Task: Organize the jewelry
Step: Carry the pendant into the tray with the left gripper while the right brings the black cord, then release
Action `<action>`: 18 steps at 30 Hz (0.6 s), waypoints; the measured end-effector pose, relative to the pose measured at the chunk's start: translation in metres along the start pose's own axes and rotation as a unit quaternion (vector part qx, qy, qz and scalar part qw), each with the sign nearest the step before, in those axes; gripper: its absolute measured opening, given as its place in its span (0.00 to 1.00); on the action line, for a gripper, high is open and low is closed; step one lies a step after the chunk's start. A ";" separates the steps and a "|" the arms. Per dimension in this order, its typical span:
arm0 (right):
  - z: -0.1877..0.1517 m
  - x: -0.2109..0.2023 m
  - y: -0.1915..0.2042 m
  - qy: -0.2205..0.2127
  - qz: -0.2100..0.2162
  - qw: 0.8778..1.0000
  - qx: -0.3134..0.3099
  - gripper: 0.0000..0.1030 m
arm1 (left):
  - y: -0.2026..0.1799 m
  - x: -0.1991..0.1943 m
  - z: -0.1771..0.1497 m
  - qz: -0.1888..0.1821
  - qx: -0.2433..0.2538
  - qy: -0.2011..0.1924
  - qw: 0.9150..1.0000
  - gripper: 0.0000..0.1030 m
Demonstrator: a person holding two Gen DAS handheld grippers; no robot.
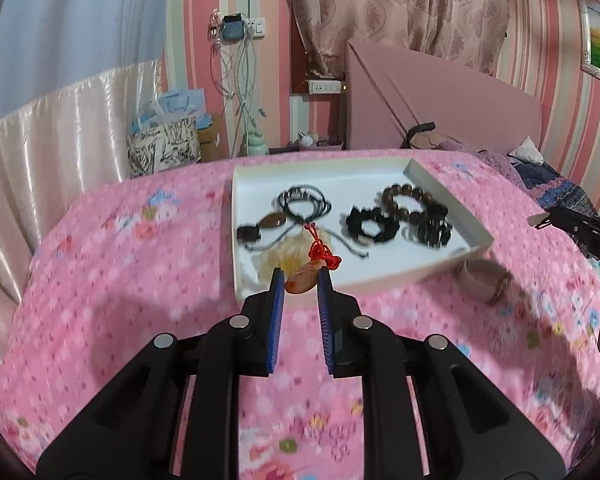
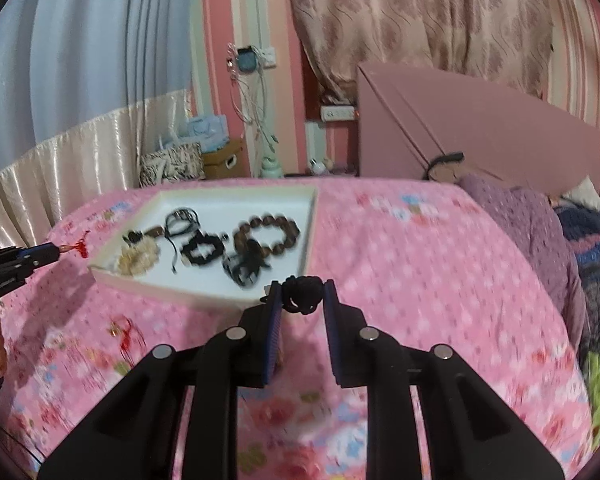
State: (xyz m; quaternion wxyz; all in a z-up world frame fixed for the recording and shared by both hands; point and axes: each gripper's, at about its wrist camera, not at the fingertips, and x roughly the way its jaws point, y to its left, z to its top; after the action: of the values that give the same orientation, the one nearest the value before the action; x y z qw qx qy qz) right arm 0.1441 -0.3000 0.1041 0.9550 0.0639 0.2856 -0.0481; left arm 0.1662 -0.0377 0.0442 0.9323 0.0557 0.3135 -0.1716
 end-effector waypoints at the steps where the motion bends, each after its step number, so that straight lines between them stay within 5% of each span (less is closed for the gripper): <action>1: 0.009 0.001 0.004 -0.003 0.002 1.000 -0.003 0.20 | -0.001 0.001 0.007 -0.001 0.001 -0.003 1.000 0.15; 9: 0.058 0.020 0.017 -0.002 0.034 0.999 -0.007 0.20 | 0.002 0.021 0.053 0.005 0.008 -0.006 1.000 0.15; 18: 0.114 0.098 0.051 0.038 0.084 0.996 -0.020 0.20 | 0.013 0.074 0.094 0.005 0.008 0.013 1.000 0.15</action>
State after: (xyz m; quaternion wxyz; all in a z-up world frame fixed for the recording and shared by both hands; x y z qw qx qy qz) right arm 0.2942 -0.2718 0.1491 0.9451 0.0706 0.3166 0.0401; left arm 0.2794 -0.0664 0.0744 0.9287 0.0667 0.3238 -0.1682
